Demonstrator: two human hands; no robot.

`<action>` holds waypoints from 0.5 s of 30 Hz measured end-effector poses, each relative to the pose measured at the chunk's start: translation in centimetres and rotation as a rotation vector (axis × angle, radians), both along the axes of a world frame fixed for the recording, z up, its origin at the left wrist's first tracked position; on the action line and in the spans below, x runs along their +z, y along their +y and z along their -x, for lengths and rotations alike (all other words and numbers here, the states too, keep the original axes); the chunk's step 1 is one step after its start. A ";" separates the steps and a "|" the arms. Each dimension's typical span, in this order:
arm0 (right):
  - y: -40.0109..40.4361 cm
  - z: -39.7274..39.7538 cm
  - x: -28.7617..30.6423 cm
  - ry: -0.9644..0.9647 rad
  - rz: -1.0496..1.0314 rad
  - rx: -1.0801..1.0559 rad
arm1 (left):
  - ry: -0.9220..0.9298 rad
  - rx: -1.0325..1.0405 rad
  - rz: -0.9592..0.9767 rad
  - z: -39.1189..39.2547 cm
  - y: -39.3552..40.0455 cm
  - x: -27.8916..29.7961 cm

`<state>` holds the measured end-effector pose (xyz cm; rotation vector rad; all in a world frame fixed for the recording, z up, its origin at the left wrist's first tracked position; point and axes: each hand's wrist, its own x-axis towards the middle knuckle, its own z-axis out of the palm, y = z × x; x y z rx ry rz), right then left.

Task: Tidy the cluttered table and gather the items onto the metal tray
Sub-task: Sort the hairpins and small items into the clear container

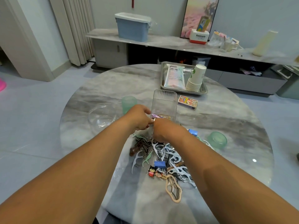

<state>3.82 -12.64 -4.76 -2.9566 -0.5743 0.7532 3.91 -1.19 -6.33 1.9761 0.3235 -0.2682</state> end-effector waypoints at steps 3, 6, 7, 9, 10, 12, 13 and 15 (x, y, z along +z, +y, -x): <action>-0.3 -0.5 0.3 -0.040 0.061 -0.010 | -0.006 0.002 0.005 -0.1 0.1 -0.1; -0.7 -0.5 0.5 -0.028 0.076 0.017 | 0.006 -0.001 0.049 0.0 0.2 -0.1; -0.8 -0.3 0.5 -0.025 0.083 0.024 | 0.017 -0.002 0.058 0.2 0.1 0.0; -0.8 0.0 0.3 -0.044 0.092 0.028 | 0.030 0.004 0.072 0.4 -0.1 0.0; -0.9 0.1 0.3 -0.054 0.087 0.014 | 0.033 0.009 0.079 0.4 -0.2 0.1; -0.8 0.1 0.5 -0.061 0.065 0.000 | 0.028 0.014 0.078 0.5 -0.3 0.2; -0.8 0.1 0.5 -0.053 0.052 0.001 | 0.021 0.010 0.065 0.5 -0.3 0.2; -1.1 -0.2 0.7 -0.051 -0.003 -0.017 | 0.016 0.006 0.041 0.5 -0.2 0.1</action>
